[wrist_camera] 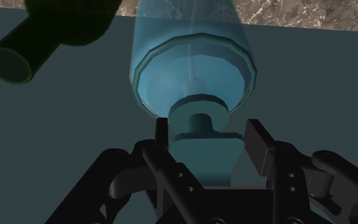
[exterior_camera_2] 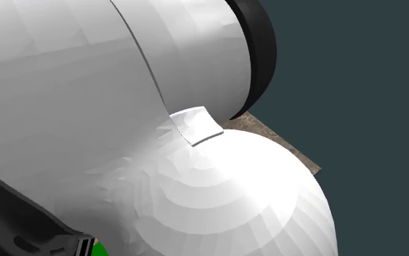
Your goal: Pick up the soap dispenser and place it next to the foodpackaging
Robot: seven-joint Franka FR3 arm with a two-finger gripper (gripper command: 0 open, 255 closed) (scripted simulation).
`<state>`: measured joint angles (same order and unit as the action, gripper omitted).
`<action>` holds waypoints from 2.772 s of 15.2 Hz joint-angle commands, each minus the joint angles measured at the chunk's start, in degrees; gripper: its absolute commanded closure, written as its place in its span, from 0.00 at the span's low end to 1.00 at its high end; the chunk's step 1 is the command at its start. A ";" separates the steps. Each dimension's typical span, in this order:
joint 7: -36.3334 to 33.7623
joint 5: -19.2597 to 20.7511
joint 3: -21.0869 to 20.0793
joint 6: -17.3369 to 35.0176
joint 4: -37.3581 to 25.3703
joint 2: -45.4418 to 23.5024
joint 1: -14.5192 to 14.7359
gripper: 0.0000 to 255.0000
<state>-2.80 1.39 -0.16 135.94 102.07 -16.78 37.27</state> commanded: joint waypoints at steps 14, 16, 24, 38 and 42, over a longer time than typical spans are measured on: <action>-0.35 0.28 0.11 9.94 4.74 -5.17 0.07 1.00; -0.39 0.32 0.13 11.20 5.15 -6.01 0.08 1.00; -0.55 0.44 0.21 15.09 6.03 -9.02 0.12 1.00; -0.51 0.39 0.16 12.90 7.31 -5.56 0.13 0.00; -0.48 0.34 0.12 10.80 8.19 -2.57 0.14 0.00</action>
<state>-3.29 1.74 -0.04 147.11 110.24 -19.69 37.40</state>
